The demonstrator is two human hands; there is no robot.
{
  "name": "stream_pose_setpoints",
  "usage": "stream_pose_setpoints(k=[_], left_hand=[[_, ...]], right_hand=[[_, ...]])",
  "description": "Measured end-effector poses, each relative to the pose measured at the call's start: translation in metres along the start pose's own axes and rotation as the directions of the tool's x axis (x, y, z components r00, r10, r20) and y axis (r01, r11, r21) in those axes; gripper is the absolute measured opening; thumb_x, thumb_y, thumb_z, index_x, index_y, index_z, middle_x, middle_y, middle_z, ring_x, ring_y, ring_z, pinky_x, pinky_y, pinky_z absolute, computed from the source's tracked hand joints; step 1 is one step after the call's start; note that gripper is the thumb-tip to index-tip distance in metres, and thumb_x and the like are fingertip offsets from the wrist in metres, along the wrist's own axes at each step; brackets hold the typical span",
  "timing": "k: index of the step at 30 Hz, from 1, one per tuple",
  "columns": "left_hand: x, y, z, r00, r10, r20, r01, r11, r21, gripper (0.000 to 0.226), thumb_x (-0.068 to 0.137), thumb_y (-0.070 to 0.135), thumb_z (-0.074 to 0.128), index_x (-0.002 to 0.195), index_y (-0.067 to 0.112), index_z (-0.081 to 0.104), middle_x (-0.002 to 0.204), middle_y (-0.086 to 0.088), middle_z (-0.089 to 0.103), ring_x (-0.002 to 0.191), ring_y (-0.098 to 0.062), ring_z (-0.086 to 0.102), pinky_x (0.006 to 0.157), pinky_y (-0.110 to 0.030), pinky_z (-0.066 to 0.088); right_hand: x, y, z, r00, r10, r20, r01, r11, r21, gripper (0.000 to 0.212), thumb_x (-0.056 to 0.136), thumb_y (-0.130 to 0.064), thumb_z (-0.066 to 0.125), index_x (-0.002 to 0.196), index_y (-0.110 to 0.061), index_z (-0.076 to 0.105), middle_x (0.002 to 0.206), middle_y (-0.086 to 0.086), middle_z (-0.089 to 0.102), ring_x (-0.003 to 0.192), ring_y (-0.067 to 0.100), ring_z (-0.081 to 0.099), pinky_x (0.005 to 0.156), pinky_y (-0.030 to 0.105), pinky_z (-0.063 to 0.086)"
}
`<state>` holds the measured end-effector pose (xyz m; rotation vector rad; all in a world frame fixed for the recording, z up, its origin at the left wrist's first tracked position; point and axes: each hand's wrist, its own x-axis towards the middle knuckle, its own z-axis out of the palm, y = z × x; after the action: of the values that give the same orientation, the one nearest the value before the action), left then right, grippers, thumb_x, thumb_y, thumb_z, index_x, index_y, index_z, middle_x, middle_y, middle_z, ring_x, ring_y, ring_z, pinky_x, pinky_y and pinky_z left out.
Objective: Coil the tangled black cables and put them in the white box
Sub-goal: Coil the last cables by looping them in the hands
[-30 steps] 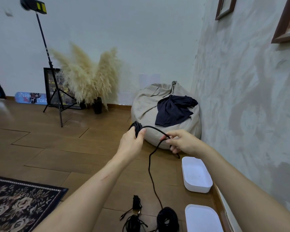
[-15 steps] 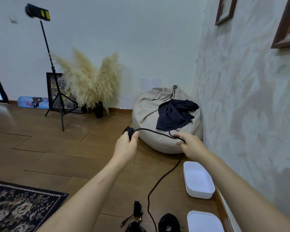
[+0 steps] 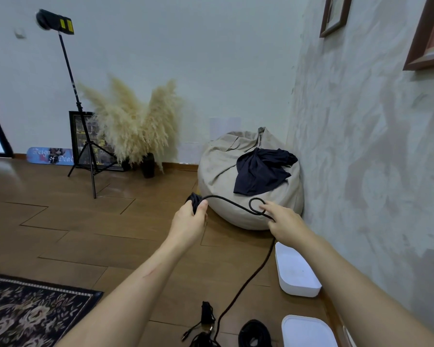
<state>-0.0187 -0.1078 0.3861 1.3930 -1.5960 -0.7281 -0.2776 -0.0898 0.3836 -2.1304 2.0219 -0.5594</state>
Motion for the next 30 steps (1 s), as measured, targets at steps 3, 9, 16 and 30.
stream_pose_setpoints(k=[3,9,16,30], left_hand=[[-0.004,-0.002,0.006,0.997,0.001,0.076,-0.001,1.0,-0.005,0.041,0.107,0.047,0.042,0.098,0.014,0.065,0.091,-0.004,0.072,0.087,-0.021,0.068,0.084,-0.042,0.055],[-0.017,0.008,0.023,0.973,0.089,0.215,-0.074,0.994,-0.076,0.04,0.108,0.046,0.041,0.1,0.015,0.065,0.088,0.0,0.072,0.082,-0.012,0.066,0.08,-0.032,0.051],[-0.024,0.016,0.016,0.928,0.134,0.348,-0.087,0.985,-0.148,0.037,0.108,0.044,0.043,0.1,0.016,0.066,0.081,0.007,0.068,0.078,-0.007,0.064,0.079,-0.031,0.05],[-0.038,0.04,0.012,0.828,0.231,0.51,-0.023,0.924,-0.381,0.032,0.11,0.03,0.045,0.113,0.004,0.063,0.089,0.001,0.066,0.091,-0.017,0.063,0.085,-0.032,0.051]], right_hand=[[0.0,-0.009,0.001,0.998,-0.039,-0.04,0.036,0.997,-0.072,0.063,0.1,-0.014,0.054,0.156,-0.028,0.031,0.162,0.0,0.031,0.139,0.028,0.042,0.105,0.038,0.042],[0.0,-0.052,0.011,0.966,-0.19,-0.175,0.192,0.981,-0.011,0.036,0.107,-0.037,0.047,0.14,-0.028,0.056,0.141,0.0,0.059,0.143,0.028,0.038,0.113,0.044,0.033],[-0.009,-0.055,-0.016,0.951,-0.171,-0.258,0.266,0.879,0.397,0.005,0.099,-0.03,0.064,0.097,-0.028,0.068,0.077,-0.007,0.062,0.067,0.003,0.052,0.064,0.02,0.04],[-0.012,-0.039,0.004,0.976,-0.142,-0.164,0.201,0.875,0.44,0.028,0.105,-0.022,0.053,0.114,-0.039,0.073,0.094,-0.011,0.075,0.092,0.007,0.068,0.087,0.035,0.056]])
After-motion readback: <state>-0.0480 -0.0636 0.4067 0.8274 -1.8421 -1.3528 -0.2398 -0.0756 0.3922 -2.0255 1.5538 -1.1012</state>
